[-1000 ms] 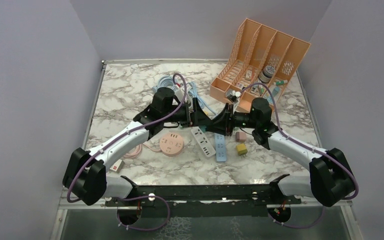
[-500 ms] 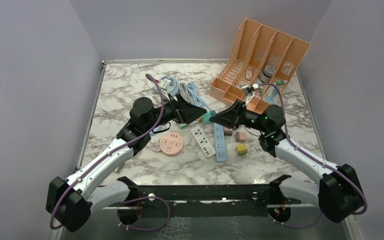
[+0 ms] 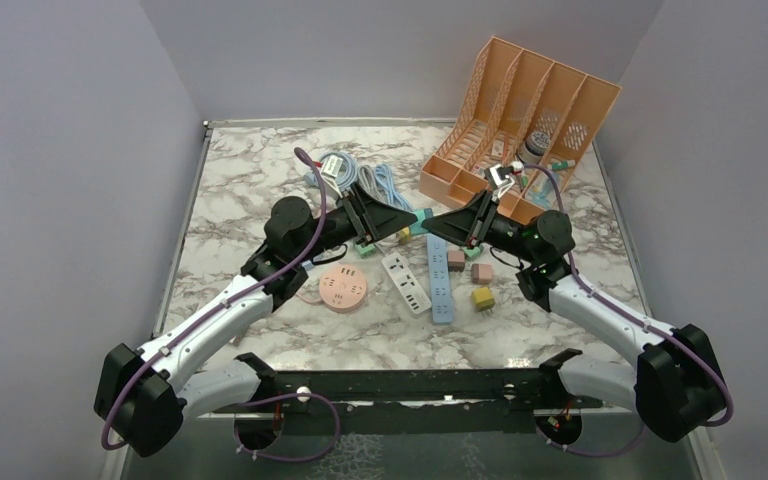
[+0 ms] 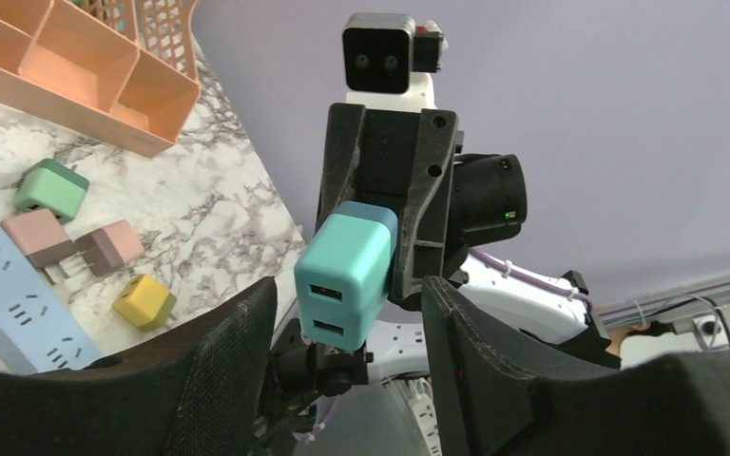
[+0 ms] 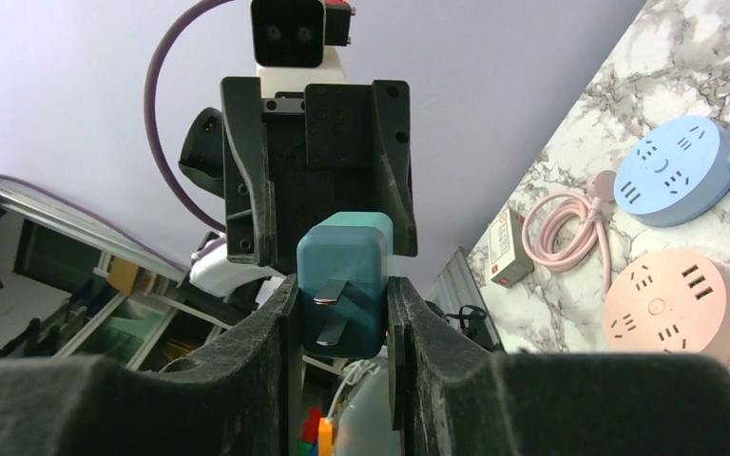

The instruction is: Insert the plug

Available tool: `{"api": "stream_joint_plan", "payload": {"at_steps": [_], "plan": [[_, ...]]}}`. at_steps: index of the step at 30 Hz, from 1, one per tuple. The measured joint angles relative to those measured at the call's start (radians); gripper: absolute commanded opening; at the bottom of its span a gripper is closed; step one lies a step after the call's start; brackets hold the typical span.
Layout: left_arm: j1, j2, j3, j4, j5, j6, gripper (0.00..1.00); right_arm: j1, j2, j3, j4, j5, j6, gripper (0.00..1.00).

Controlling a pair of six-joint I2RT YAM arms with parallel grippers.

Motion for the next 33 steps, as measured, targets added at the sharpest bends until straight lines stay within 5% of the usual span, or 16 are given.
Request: {"api": "stream_joint_plan", "payload": {"at_steps": [7, 12, 15, 20, 29, 33], "plan": [[-0.010, 0.003, -0.013, 0.036, 0.008, -0.058, 0.46, 0.005, 0.024, 0.001, 0.024, 0.001, 0.062, 0.09], [-0.010, 0.025, -0.019, 0.053, 0.012, -0.081, 0.16, 0.010, 0.045, 0.007, 0.051, 0.000, 0.103, 0.10], [-0.010, 0.025, -0.020, 0.069, 0.013, -0.082, 0.00, 0.010, 0.045, 0.007, 0.061, -0.001, 0.113, 0.21], [-0.011, 0.015, -0.033, 0.081, 0.013, -0.066, 0.00, 0.011, 0.035, 0.007, 0.045, -0.001, 0.104, 0.51], [0.008, -0.043, -0.050, 0.060, 0.012, 0.045, 0.00, 0.013, -0.061, 0.007, -0.127, 0.026, 0.006, 0.57], [0.037, -0.070, -0.015, -0.107, -0.030, 0.191, 0.00, 0.013, -0.101, 0.005, -0.216, 0.058, -0.053, 0.59]]}}
